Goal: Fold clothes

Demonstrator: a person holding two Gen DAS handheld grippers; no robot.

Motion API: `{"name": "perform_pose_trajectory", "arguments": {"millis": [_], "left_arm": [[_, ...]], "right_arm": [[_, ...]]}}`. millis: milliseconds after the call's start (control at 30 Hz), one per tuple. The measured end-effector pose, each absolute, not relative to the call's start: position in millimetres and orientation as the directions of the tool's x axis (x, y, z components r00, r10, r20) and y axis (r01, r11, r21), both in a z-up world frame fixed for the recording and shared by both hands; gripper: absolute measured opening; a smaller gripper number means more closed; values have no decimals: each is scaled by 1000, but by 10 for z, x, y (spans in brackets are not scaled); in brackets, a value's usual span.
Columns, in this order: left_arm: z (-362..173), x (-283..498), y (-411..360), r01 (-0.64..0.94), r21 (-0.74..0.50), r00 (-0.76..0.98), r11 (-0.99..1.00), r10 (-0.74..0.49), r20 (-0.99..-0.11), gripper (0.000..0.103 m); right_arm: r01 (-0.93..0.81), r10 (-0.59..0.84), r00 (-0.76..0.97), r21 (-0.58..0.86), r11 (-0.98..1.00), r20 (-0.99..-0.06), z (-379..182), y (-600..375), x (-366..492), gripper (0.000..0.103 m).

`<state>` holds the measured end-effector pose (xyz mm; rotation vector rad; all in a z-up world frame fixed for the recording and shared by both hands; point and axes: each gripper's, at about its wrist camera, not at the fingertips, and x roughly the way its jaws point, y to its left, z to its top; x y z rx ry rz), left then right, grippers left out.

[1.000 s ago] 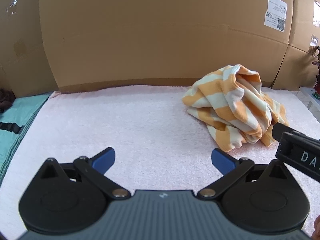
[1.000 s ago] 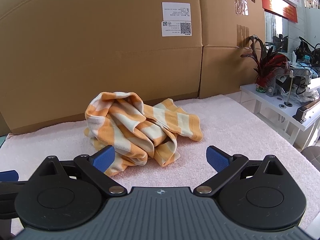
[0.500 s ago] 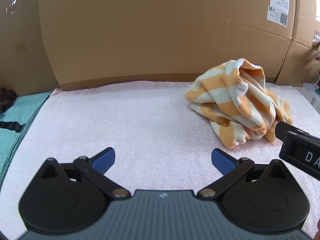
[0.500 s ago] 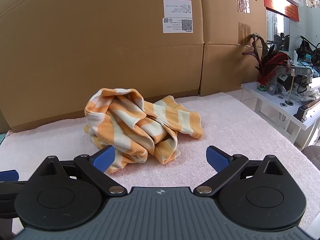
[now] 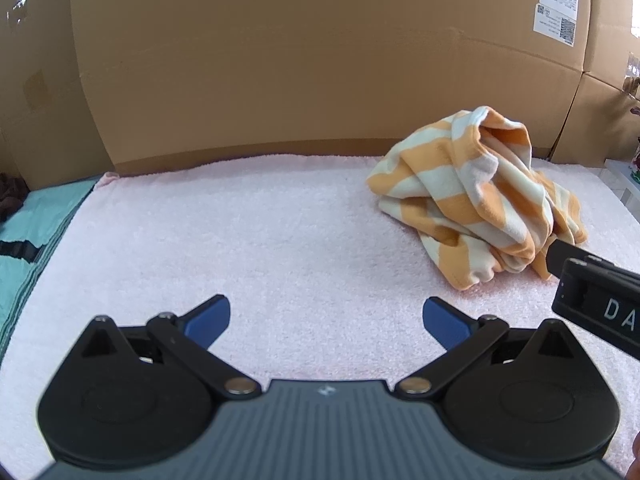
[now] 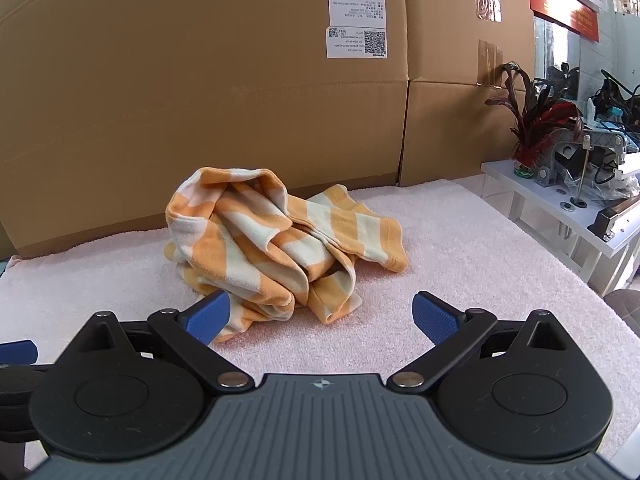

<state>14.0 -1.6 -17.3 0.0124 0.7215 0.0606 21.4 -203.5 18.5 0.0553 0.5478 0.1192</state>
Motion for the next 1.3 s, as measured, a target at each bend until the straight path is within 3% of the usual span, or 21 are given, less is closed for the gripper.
{"name": "perform_pose_trajectory", "arguments": {"millis": [367,500,1033,1167,1300], "left_arm": [[-166,171,52,-58,14,761,998,54,-646,102],[-167,235,45,-68,21,746,997,65,-663,102],[-208,292,-63,-31,25,743,999,40,-668,102],[-244,294,-84,2,14,744,1000,7,-669,102],[-279,296,-107,36,2,743,999,-25,-668,102]], "right_arm": [[-51,76,875,66,997,-478,308,-2171,354,100],[-26,86,871,131,991,-484,324,-2270,406,100],[-55,110,859,123,991,-500,194,-2203,446,100],[-71,105,880,90,993,-463,231,-2265,526,82],[-102,120,901,65,993,-416,324,-2252,714,82]]}}
